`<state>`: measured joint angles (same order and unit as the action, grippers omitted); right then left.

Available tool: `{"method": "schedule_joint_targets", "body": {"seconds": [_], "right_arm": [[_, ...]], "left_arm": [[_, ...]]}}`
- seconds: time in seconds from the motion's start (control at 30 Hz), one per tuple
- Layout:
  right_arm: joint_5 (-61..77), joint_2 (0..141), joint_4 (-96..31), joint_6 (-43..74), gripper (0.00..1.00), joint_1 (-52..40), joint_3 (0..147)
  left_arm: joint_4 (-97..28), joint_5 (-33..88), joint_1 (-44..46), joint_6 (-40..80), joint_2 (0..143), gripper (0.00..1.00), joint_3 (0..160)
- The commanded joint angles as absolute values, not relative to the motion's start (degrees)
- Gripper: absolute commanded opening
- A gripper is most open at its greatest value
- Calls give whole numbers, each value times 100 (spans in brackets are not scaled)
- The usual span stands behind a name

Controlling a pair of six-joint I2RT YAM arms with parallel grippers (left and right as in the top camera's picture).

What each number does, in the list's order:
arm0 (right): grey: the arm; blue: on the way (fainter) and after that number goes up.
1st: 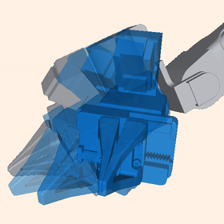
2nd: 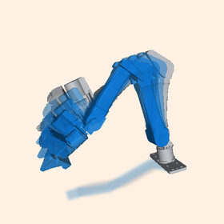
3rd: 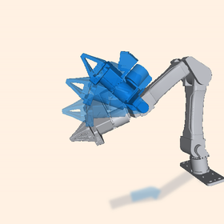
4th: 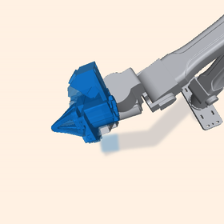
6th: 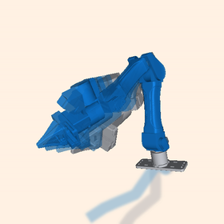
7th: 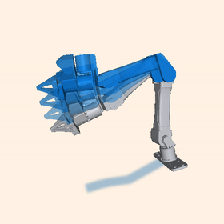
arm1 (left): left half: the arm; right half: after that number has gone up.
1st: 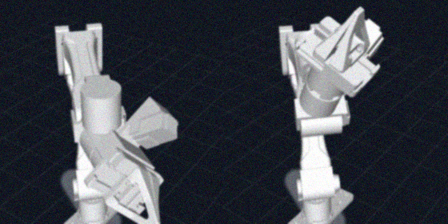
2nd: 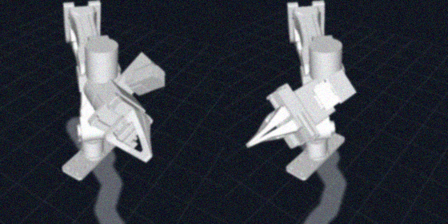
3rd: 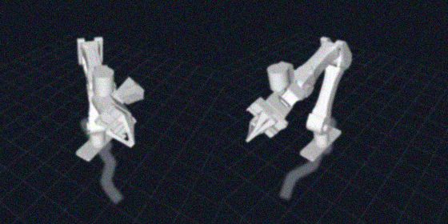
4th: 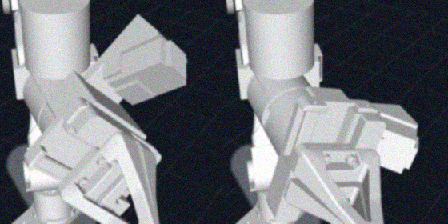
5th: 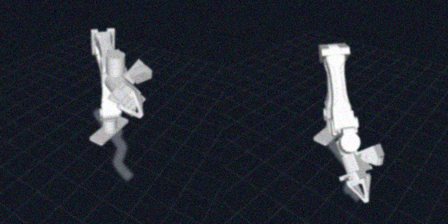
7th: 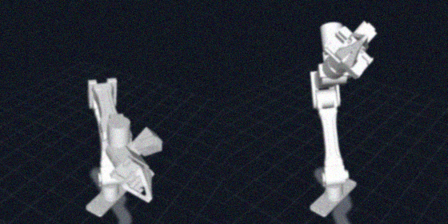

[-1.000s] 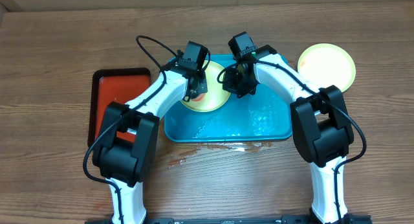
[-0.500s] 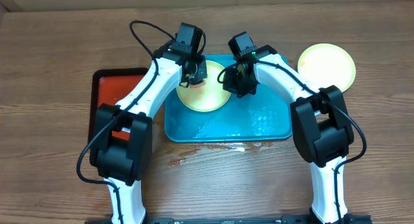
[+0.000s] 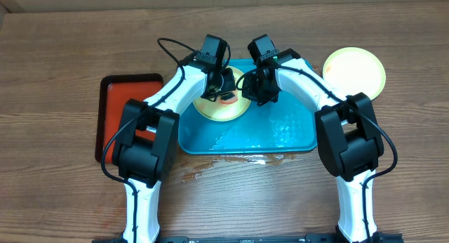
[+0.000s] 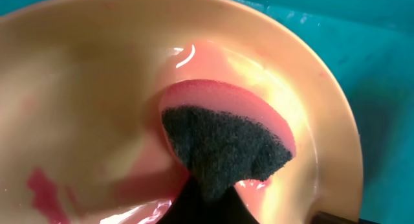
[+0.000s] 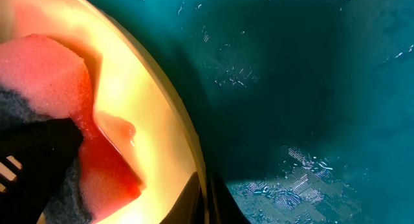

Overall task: Clean dirty plates on tray and stack at the side
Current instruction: 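Scrub the held yellow plate with the sponge in the left gripper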

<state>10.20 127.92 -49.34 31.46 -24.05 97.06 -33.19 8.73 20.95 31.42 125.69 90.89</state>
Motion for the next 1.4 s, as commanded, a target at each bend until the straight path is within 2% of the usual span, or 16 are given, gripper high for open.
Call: {"method": "schedule_joint_targets", "body": {"seconds": [0.0,0.1,0.43,0.57,0.87,1.13,1.37], "right_arm": [[899,12807,-4939,3151,4,-2401,9671],[899,12807,-4934,3151,4,-2401,9671],[899,12807,-4932,3151,4,-2401,9671],[899,12807,-4932,3151,4,-2401,9671],[899,12807,-4904,3151,4,-2401,9671],[899,12807,-4923,3151,4,-2401,9671],[899,12807,-4934,3151,4,-2401,9671]], "left_arm": [[-3483,309,2003,3129,12772,13,9061],[-3640,189,1927,2805,12772,20,9142],[-4709,-655,1741,2648,12772,19,10029],[-4871,-556,1737,2569,12770,8,10318],[-4871,932,1813,3017,12986,4,10333],[-4825,816,2045,3017,13574,4,10333],[-5349,-261,1887,2954,13594,4,10409]]}}
